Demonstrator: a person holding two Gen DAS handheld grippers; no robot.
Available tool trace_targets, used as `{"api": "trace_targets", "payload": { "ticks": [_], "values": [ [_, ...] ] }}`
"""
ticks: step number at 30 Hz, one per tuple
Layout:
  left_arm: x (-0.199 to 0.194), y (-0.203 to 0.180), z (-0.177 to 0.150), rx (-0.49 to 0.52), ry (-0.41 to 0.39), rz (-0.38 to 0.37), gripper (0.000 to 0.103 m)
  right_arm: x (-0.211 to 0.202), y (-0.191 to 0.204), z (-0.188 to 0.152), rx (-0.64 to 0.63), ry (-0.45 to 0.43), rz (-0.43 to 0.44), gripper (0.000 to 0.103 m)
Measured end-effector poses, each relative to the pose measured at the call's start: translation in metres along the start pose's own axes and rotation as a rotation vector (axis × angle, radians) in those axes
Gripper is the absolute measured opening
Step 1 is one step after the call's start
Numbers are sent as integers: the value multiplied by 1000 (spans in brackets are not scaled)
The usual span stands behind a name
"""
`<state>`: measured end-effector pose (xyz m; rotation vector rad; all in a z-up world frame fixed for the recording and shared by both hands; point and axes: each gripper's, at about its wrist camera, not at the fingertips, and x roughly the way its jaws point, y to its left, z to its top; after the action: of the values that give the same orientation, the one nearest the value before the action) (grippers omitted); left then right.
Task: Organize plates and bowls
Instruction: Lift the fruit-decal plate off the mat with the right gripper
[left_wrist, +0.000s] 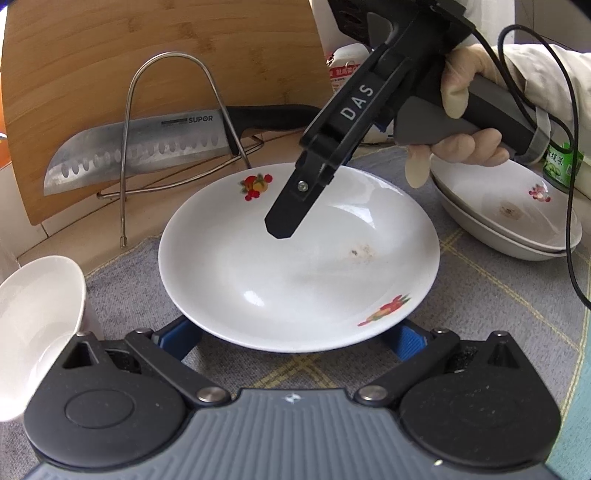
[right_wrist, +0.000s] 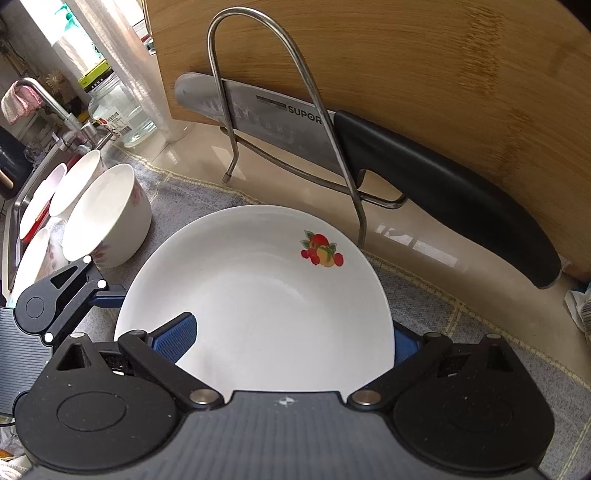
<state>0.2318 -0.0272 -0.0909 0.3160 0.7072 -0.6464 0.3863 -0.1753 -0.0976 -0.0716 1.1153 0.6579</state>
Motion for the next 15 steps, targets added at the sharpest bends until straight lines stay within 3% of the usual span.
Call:
{"api": "trace_targets", "payload": {
  "ticks": [15],
  "values": [
    [1, 0, 2, 6, 0, -1, 103, -3, -4, 0, 32, 25, 35, 103]
  ]
}}
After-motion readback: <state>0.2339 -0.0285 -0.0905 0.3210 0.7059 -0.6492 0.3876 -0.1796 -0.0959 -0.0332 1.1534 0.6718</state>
